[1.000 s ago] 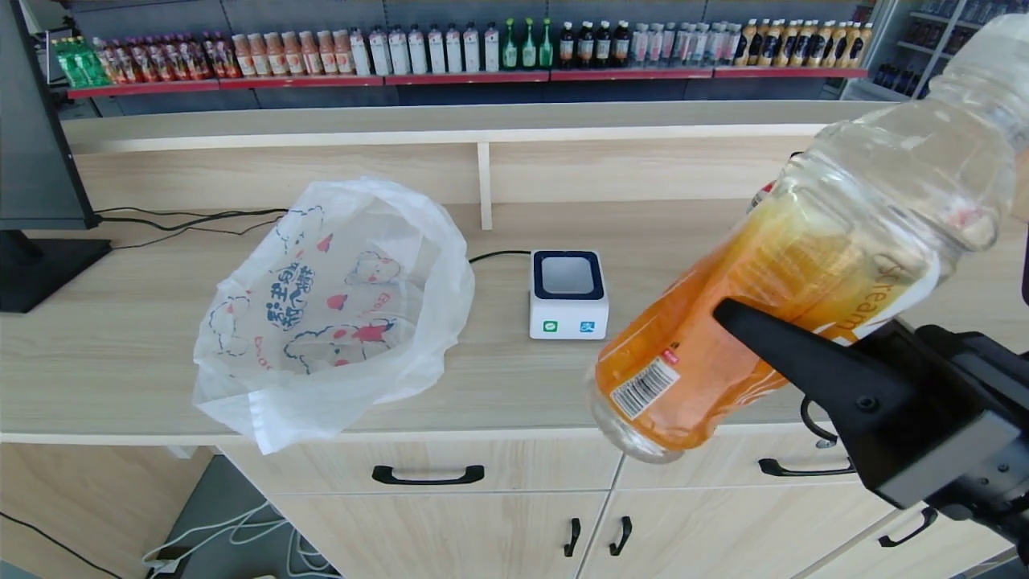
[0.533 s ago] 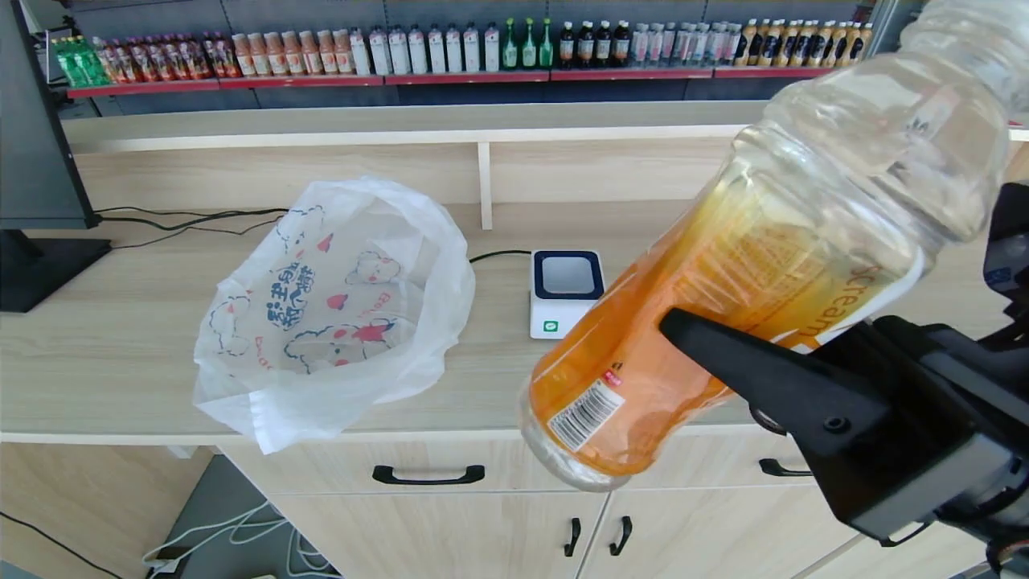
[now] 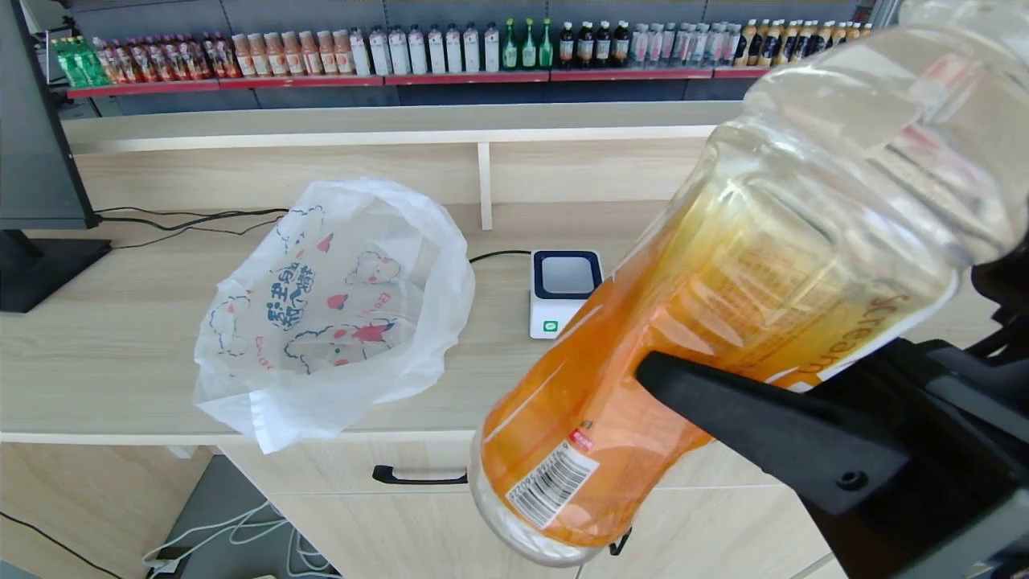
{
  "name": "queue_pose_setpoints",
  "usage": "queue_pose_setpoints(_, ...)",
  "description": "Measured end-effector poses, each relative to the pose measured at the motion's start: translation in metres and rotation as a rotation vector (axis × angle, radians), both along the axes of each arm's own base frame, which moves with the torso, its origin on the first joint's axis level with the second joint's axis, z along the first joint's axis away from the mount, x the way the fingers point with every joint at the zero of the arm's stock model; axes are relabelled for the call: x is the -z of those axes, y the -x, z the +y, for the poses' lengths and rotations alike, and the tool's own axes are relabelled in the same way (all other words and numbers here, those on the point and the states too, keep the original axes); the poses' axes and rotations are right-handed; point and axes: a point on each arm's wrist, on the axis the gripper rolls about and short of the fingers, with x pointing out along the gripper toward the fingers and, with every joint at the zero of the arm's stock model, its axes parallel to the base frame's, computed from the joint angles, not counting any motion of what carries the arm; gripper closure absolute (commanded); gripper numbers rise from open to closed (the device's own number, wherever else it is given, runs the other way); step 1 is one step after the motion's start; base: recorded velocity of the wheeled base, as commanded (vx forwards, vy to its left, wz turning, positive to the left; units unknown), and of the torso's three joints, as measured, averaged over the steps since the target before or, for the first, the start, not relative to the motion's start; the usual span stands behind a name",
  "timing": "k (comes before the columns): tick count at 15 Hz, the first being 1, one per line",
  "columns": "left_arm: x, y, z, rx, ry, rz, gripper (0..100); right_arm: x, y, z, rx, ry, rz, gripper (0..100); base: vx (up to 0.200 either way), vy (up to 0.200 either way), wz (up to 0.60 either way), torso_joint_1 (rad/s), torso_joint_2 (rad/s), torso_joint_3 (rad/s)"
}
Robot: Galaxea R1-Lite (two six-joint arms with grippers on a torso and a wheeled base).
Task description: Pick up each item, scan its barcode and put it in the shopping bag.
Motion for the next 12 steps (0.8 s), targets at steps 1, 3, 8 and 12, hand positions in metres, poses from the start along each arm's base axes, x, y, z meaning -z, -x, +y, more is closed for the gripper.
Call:
queue_pose_setpoints(1, 0.0, 0.0, 0.0, 0.0, 0.0, 0.0, 0, 0.0, 0.0, 0.0, -0.002, 0.0, 0.003, 100, 0.0, 0.0, 0.0, 0.0, 0.0, 0.0)
queue_pose_setpoints(3, 0.0, 0.0, 0.0, 0.0, 0.0, 0.0, 0, 0.0, -0.001, 0.001, -0.007, -0.001, 0.016, 100, 0.0, 0.0, 0.0, 0.0, 0.0, 0.0)
queue_pose_setpoints(8, 0.0, 0.0, 0.0, 0.0, 0.0, 0.0, 0, -0.009, -0.016, -0.008, 0.059, -0.043, 0.041, 100, 0.0, 0.0, 0.0, 0.0, 0.0, 0.0)
queue_pose_setpoints(12, 0.0, 0.0, 0.0, 0.0, 0.0, 0.0, 0, -0.017, -0.024, -0.01, 0.085, -0.076, 0.046, 100, 0.0, 0.0, 0.0, 0.0, 0.0, 0.0)
